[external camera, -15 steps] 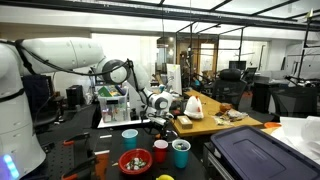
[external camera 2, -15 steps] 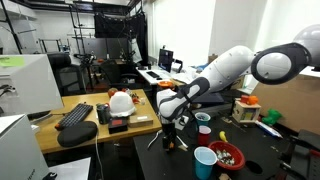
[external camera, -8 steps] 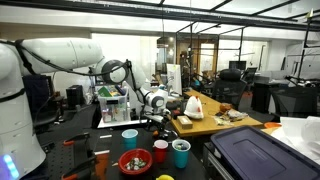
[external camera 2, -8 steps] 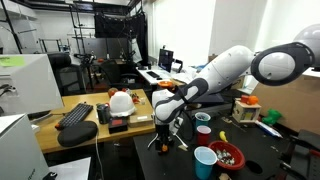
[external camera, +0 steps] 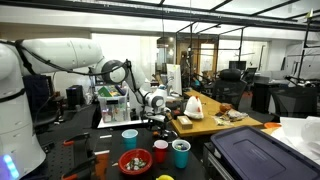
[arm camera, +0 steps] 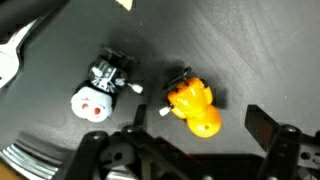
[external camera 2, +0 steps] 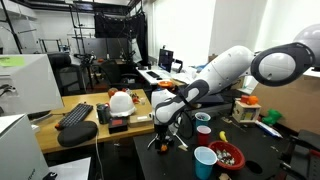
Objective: Put all the South Park toys in the green cup
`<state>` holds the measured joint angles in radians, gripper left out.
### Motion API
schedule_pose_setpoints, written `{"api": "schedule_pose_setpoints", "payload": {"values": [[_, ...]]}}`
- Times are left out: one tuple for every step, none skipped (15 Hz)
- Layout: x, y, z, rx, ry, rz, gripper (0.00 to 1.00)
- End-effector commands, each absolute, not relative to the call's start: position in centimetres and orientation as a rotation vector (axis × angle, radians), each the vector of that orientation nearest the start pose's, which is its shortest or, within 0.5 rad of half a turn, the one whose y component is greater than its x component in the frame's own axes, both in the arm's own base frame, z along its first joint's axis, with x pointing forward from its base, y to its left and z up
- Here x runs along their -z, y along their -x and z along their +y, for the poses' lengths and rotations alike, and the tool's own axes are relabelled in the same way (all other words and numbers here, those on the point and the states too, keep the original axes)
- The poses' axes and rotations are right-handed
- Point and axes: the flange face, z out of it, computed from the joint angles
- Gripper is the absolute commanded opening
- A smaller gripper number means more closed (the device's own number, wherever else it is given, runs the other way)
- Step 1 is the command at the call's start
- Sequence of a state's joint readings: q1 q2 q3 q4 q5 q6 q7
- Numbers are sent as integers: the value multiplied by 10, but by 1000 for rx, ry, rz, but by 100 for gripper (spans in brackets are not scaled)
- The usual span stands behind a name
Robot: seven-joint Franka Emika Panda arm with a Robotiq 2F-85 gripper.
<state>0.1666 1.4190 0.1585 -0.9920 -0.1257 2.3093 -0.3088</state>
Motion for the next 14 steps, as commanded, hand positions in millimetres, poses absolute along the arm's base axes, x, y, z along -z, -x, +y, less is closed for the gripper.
{"api": "schedule_pose_setpoints", "payload": {"values": [[41, -697, 192, -68, 2931, -1061, 100], [42, -696, 192, -63, 2917, -1087, 100], [42, -695, 192, -59, 2907, -1109, 100], [43, -693, 192, -66, 2892, -1123, 100], [44, -691, 193, -73, 2876, -1141, 100], [45, -690, 193, -80, 2857, -1163, 100], [45, -689, 194, -85, 2838, -1186, 100], [44, -688, 195, -84, 2820, -1213, 100], [43, -688, 196, -85, 2797, -1241, 100], [42, -687, 197, -78, 2778, -1274, 100], [41, -687, 199, -77, 2754, -1306, 100], [40, -686, 200, -78, 2729, -1331, 100], [40, -686, 201, -79, 2702, -1356, 100], [40, -684, 202, -84, 2670, -1384, 100]]}}
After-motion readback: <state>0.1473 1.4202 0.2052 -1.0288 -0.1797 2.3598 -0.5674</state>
